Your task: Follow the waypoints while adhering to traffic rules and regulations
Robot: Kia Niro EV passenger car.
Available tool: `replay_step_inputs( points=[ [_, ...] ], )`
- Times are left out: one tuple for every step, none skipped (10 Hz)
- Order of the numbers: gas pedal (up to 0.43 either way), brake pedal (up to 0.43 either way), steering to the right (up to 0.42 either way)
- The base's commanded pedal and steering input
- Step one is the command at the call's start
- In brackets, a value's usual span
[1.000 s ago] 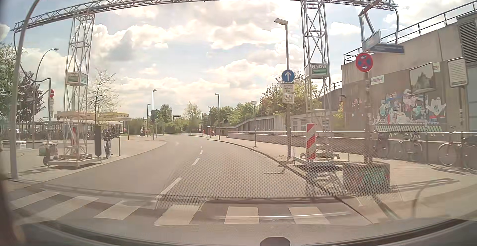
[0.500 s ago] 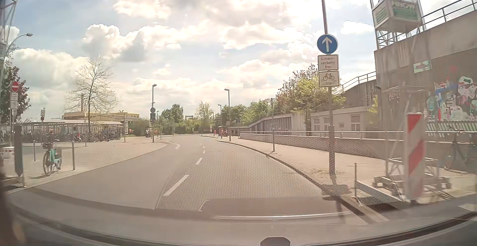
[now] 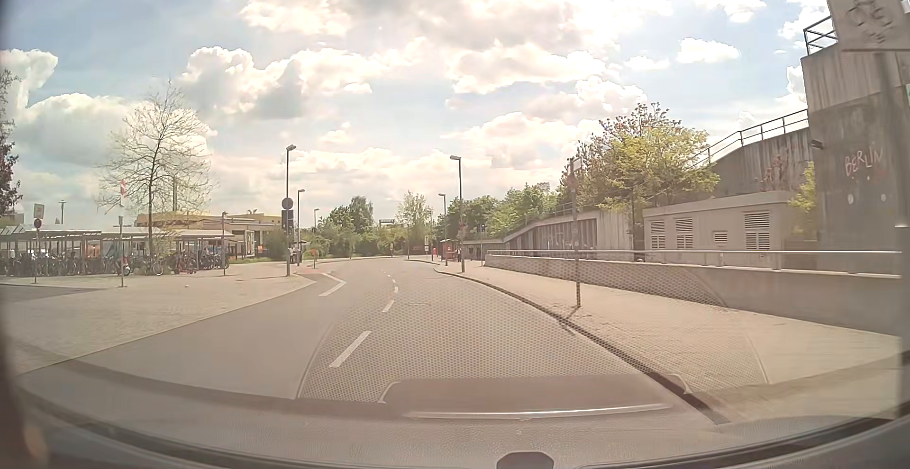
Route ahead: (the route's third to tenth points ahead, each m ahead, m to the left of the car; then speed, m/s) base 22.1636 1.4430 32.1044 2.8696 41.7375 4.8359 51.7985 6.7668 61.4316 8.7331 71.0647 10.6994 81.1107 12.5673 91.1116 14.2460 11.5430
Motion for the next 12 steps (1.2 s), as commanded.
replay_step_inputs(
  points=[
    [0.319, 0.018, -0.035],
    [0.319, 0.018, -0.033],
    [0.311, 0.018, -0.032],
    [0.311, 0.018, -0.032],
    [0.311, 0.018, -0.034],
    [0.311, 0.018, -0.037],
    [0.311, 0.018, -0.038],
    [0.311, 0.018, -0.038],
    [0.311, 0.018, -0.038],
    [0.299, 0.018, -0.038],
    [0.299, 0.018, -0.037],
    [0.287, 0.018, -0.035]
  ],
)
